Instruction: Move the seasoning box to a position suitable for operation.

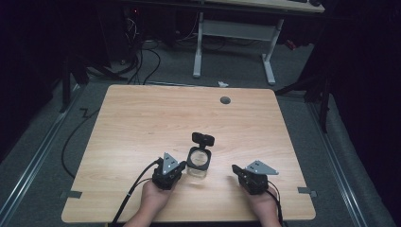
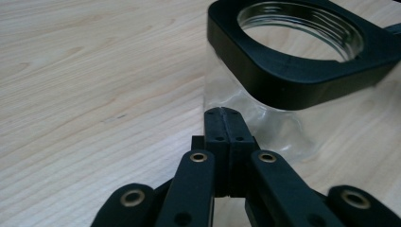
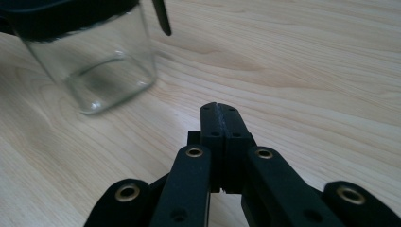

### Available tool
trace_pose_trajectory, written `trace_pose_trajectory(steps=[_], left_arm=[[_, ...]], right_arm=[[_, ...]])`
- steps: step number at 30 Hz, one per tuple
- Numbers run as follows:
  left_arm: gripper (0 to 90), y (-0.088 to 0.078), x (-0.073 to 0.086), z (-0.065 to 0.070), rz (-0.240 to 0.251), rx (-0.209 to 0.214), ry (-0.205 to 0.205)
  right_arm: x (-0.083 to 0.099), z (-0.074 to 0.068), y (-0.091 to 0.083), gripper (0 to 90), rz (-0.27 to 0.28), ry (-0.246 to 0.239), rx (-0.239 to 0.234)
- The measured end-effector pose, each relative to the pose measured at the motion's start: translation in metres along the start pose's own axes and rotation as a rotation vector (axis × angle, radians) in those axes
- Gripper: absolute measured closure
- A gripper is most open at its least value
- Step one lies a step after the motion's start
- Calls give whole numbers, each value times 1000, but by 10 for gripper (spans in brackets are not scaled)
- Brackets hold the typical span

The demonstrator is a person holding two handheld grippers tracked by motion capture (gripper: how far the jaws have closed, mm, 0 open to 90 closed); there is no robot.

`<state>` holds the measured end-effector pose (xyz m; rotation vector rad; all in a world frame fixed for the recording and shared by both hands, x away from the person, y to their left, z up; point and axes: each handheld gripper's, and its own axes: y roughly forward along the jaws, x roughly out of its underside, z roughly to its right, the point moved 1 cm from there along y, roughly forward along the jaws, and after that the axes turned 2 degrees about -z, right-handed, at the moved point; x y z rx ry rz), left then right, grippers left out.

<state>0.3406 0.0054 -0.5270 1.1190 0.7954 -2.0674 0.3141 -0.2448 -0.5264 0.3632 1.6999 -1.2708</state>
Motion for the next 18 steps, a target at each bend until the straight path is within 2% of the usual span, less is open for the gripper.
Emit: trace_pose_trajectory(steps=[4, 9, 14, 18], left_arm=[[900, -1, 4, 4, -2, 10, 7], [900, 3, 3, 2, -6, 8, -16], [900, 2, 6, 3, -17, 13, 0], [900, -1, 6, 2, -15, 10, 1]], right_arm=[[-9, -12, 19, 900, -18, -30, -31], [-20, -24, 36, 900, -35, -55, -64], [-24, -31, 42, 900, -35, -65, -91], [-25, -33, 44, 900, -31, -56, -89]])
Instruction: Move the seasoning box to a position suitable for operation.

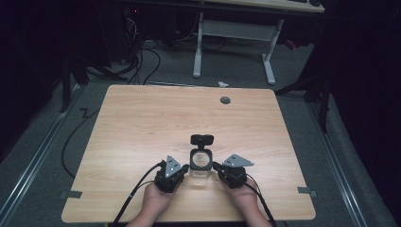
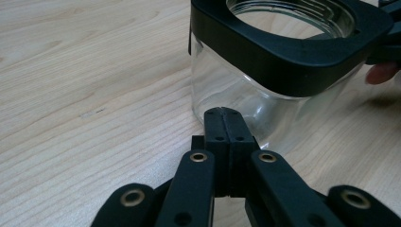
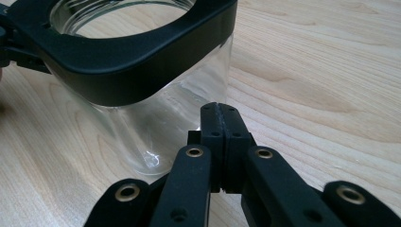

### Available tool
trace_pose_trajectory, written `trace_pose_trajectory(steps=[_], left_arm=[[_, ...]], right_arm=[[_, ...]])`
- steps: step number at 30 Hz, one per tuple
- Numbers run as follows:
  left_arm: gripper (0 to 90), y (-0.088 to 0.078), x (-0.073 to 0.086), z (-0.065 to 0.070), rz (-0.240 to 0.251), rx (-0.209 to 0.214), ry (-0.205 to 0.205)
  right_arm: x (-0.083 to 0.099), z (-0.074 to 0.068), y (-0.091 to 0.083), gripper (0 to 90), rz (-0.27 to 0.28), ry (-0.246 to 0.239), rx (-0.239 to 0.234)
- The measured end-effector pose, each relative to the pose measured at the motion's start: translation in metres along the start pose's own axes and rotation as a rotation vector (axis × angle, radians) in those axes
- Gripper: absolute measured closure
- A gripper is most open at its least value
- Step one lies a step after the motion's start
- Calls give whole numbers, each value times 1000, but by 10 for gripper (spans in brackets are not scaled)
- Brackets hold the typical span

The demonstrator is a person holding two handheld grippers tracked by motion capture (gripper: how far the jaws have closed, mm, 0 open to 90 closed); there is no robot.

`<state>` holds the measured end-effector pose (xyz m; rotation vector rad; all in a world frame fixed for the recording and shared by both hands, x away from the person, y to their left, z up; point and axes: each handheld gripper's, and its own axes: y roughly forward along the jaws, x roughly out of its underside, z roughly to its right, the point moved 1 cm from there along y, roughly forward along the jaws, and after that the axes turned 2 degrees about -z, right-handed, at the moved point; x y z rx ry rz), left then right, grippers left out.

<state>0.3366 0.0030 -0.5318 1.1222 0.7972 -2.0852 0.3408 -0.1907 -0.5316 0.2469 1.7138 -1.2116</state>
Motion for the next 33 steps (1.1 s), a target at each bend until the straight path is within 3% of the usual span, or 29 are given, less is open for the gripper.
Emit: trace_pose_trajectory(steps=[10, 17, 26, 33], left_arm=[[900, -14, -2, -8, 15, -14, -19], [900, -31, 9, 2, -9, 12, -7], [900, -26, 10, 4, -18, 10, -10], [900, -25, 13, 11, -27, 37, 0]], right_arm=[[-3, -4, 3, 900, 0, -19, -3], [-4, -6, -4, 900, 7, -16, -18], [-1, -21, -6, 899, 6, -43, -32], [-11, -8, -16, 900, 62, -5, -2]])
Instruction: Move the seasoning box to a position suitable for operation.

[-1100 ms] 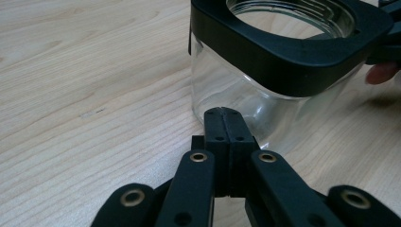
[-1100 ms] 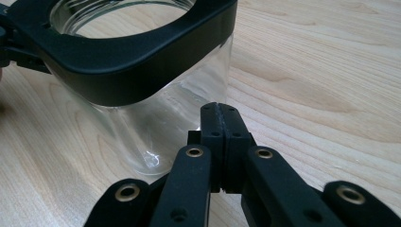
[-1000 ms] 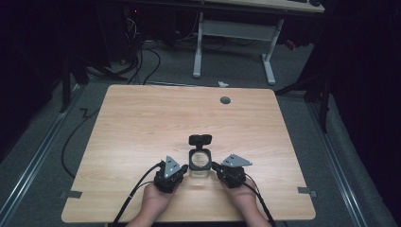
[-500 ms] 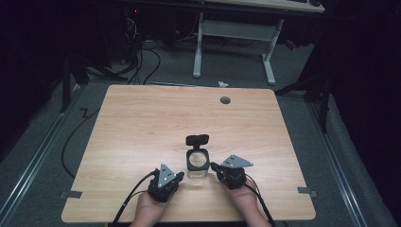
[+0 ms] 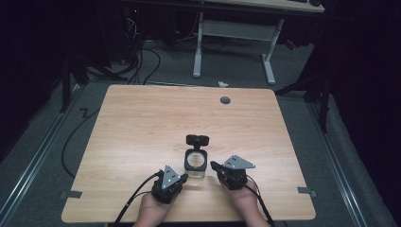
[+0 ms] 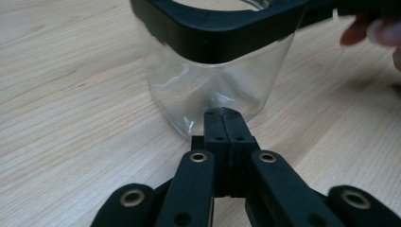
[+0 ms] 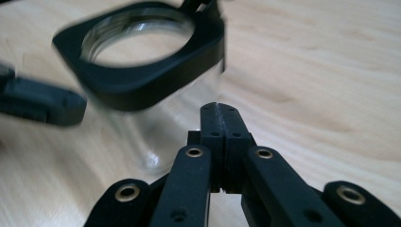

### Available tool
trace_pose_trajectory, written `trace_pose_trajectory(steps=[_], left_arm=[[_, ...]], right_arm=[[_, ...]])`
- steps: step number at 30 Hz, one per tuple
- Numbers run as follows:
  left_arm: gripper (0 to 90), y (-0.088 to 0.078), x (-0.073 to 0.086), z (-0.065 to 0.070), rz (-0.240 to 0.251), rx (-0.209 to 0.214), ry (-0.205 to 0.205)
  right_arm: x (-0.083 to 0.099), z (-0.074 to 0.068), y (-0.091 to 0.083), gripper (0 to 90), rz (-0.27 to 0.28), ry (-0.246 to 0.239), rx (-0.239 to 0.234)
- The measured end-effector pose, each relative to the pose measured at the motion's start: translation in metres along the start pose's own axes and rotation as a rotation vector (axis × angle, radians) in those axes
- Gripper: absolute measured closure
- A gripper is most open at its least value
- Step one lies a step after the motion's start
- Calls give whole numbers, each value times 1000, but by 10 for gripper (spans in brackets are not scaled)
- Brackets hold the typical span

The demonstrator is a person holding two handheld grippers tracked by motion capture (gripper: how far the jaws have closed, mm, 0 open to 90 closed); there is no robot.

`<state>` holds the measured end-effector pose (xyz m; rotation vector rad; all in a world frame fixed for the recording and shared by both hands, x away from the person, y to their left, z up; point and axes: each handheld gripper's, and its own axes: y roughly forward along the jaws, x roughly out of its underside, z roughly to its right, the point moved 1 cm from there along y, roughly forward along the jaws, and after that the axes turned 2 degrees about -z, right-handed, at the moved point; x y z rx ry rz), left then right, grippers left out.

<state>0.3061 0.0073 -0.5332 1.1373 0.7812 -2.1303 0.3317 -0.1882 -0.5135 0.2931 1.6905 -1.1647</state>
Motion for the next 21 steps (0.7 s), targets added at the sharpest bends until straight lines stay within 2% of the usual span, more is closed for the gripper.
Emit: trace_pose_trajectory(steps=[7, 8, 11, 12, 17, 18, 21], left_arm=[[900, 5, 2, 7, -11, 25, 12], [900, 6, 2, 9, -12, 26, 14], [900, 7, 3, 11, -19, 33, 23], [900, 8, 3, 12, -20, 34, 27], [900, 9, 5, 16, -21, 43, 33], [900, 10, 5, 17, -17, 42, 31], [900, 11, 6, 17, -21, 45, 31]], right_arm=[[-23, 10, -6, 900, 73, 19, 41], [-34, 13, -9, 900, 104, 24, 55], [-44, 16, -11, 900, 129, 29, 61], [-55, 17, -14, 900, 159, 31, 66], [-76, 17, -18, 900, 208, 34, 66], [-85, 15, -19, 900, 229, 27, 64], [-97, 8, -19, 900, 247, 12, 56]])
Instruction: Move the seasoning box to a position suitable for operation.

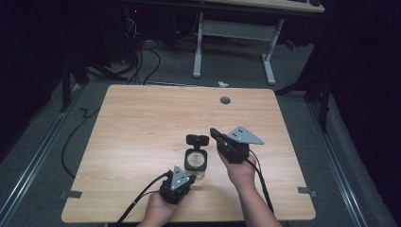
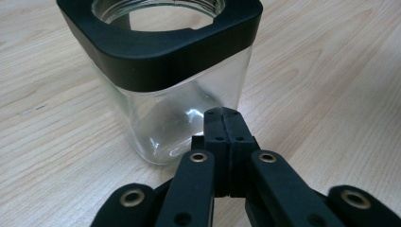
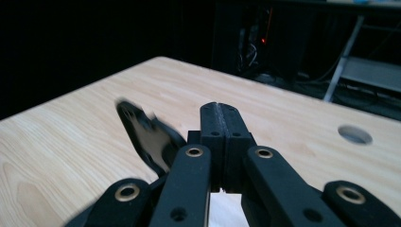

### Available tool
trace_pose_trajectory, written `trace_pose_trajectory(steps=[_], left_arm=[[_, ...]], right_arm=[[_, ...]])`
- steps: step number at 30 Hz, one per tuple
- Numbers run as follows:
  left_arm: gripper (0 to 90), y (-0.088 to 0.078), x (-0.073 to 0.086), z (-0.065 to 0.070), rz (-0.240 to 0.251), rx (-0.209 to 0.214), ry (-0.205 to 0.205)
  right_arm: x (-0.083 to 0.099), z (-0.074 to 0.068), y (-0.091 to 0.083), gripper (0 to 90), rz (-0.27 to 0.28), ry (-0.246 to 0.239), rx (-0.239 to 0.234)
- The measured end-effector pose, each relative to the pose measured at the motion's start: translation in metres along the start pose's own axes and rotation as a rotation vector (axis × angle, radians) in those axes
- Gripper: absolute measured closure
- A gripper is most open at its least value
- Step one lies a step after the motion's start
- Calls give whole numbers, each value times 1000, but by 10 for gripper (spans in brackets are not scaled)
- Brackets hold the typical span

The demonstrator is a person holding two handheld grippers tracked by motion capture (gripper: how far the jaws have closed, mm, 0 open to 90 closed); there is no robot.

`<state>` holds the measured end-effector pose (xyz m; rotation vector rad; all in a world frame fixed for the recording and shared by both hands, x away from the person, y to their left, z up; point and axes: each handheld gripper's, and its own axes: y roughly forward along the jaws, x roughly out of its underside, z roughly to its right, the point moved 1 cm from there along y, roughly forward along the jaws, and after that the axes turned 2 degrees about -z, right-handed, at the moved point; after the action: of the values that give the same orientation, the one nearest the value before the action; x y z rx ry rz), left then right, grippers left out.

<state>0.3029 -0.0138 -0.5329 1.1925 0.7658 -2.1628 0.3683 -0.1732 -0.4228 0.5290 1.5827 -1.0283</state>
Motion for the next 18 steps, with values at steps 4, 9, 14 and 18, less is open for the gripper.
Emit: trace_pose_trajectory(steps=[4, 9, 14, 18], left_arm=[[900, 2, 1, 1, -5, 4, 3], [900, 5, 1, 2, -7, 10, 0], [900, 8, 1, 1, -9, 9, -2], [900, 12, 1, 3, -6, 10, -3]], right_arm=[[-6, -6, 5, 900, 2, -11, -10], [-3, -13, 12, 900, -21, -23, -29], [1, -16, 9, 900, -28, -36, -34], [9, -19, 5, 900, -41, -44, -38]])
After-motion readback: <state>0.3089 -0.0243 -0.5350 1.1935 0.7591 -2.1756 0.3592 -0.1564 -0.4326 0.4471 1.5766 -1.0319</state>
